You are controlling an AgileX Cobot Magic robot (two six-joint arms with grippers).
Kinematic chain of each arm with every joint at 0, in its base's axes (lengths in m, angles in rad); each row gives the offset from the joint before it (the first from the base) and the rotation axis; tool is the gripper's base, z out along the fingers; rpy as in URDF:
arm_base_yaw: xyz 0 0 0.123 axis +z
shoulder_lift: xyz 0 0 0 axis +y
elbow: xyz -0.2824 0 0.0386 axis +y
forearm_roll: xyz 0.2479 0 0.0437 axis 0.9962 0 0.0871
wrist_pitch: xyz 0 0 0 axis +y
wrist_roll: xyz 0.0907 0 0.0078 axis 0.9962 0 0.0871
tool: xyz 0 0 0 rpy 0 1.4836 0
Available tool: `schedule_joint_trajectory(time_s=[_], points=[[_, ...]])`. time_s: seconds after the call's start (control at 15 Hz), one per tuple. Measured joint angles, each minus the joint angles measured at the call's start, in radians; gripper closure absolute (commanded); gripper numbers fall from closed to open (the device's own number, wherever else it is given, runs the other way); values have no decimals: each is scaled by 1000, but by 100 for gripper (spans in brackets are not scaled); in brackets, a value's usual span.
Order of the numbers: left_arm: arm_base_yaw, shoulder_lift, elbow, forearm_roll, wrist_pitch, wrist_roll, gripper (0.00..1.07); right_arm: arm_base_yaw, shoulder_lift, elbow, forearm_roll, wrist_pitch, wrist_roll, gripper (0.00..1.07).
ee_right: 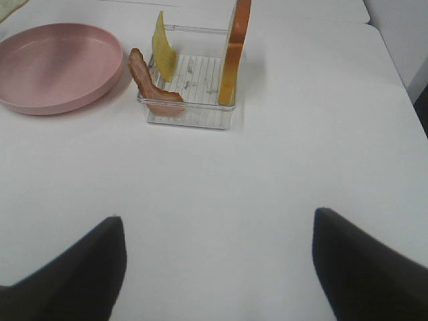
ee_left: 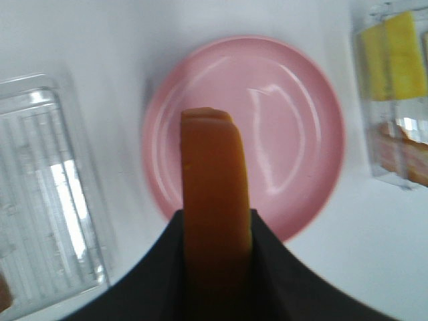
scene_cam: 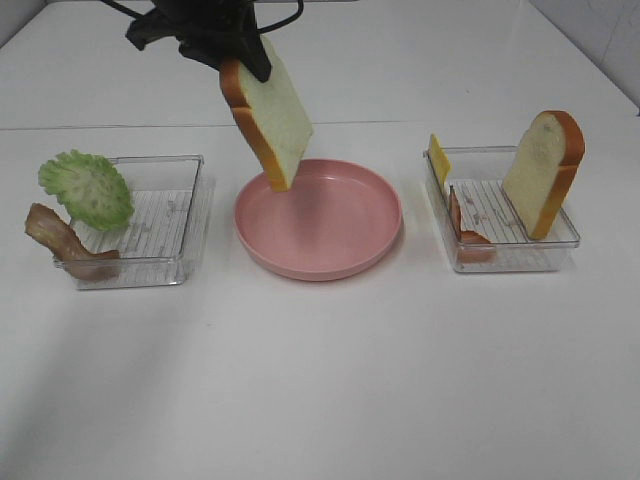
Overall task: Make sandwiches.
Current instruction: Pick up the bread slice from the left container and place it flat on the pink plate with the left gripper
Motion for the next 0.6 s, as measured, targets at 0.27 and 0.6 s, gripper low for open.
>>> schedule_joint_trajectory(time_s=[0.27, 0.6], points=[[0, 127, 0, -192, -46, 101, 107, 0, 0, 0, 0, 0, 0, 34], [0, 236, 0, -321, -115, 172, 107, 0, 0, 0, 0, 0, 0, 34]])
